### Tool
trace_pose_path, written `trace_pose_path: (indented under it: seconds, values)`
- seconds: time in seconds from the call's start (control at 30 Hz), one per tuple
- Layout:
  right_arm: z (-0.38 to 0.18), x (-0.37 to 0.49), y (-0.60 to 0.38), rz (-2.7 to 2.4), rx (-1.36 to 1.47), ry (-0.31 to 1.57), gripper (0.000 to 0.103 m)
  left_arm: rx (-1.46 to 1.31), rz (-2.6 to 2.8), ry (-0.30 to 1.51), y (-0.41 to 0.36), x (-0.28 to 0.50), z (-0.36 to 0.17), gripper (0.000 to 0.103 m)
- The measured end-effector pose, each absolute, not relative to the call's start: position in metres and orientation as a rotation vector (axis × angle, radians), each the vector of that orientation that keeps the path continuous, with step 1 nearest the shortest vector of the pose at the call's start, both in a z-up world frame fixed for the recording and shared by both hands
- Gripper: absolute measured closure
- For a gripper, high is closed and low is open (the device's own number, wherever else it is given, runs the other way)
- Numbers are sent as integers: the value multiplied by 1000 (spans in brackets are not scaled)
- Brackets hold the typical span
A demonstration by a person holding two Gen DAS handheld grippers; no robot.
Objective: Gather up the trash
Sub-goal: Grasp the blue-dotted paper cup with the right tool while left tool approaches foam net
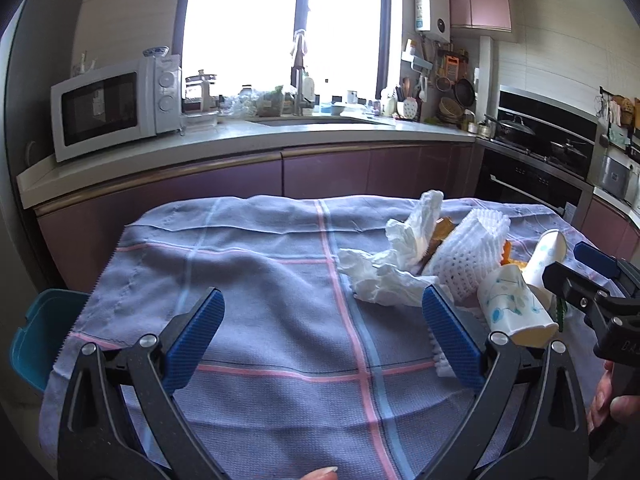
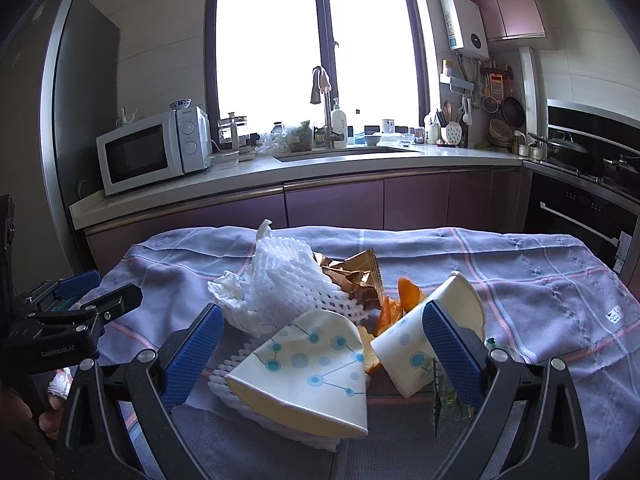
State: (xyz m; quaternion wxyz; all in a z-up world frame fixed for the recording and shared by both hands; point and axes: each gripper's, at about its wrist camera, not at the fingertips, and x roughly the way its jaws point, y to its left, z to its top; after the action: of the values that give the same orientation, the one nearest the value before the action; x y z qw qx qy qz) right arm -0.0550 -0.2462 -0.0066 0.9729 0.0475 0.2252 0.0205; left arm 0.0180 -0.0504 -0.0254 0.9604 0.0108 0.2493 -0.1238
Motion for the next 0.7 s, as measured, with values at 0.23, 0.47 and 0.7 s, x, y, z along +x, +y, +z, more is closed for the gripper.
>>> trace_pose_path:
  seconds: [0.23,0.47,0.7]
  values:
    - [-24,-60,-259,61,109,542,7,80,-388,598,-87,32,-46,6]
    - [-40,-73,-248,88,16,574,13,118,-466,669,-107,39,-63,6]
    - [-51,-62,-241,97,-42,599,55,164,-529,751,-121,44,-76,26]
